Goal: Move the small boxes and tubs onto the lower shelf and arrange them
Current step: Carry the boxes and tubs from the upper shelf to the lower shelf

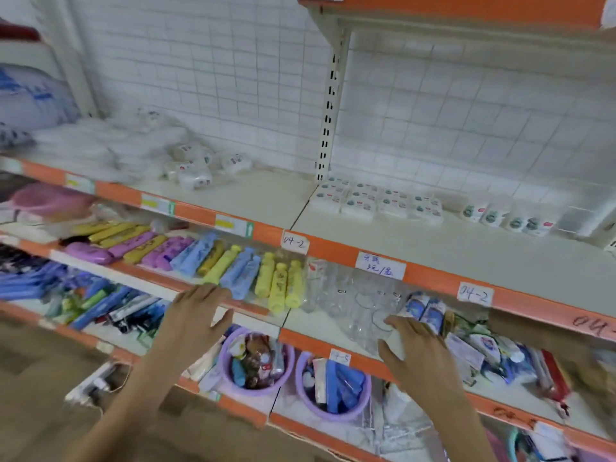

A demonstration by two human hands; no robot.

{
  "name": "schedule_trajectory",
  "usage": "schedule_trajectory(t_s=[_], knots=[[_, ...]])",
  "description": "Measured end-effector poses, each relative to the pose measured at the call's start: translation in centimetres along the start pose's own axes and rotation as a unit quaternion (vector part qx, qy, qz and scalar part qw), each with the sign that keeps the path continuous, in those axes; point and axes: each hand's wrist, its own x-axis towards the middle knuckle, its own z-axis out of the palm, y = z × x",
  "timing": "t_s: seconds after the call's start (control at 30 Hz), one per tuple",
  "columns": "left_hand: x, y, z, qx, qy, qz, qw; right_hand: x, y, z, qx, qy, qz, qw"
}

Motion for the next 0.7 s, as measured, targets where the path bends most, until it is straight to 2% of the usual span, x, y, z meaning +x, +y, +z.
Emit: schedule_trajectory(t_s=[0.23, 0.4, 0.53, 0.7], knots=[[-7.3, -6.1, -4.2, 0.052, 0.003, -0.136, 0.989, 1.9, -8.0, 2.2, 0.025, -0.034, -0.098, 0.994], [-11.7, -12.7, -7.4, 0.066, 0.008, -0.229, 0.971, 5.6, -17.6, 5.0, 0.073, -0.061, -0.162, 0.982], [-14.8, -19.4, -9.9, 0.06, 0.015, -0.263, 0.963, 8.7, -26.8, 7.4, 0.134, -0.08, -0.222, 0.962], [-16.5, -27.9, -12.2, 0.069, 0.004, -0.305, 0.95, 11.1, -36.2, 9.8, 0.186, -0.091, -0.228, 0.951]])
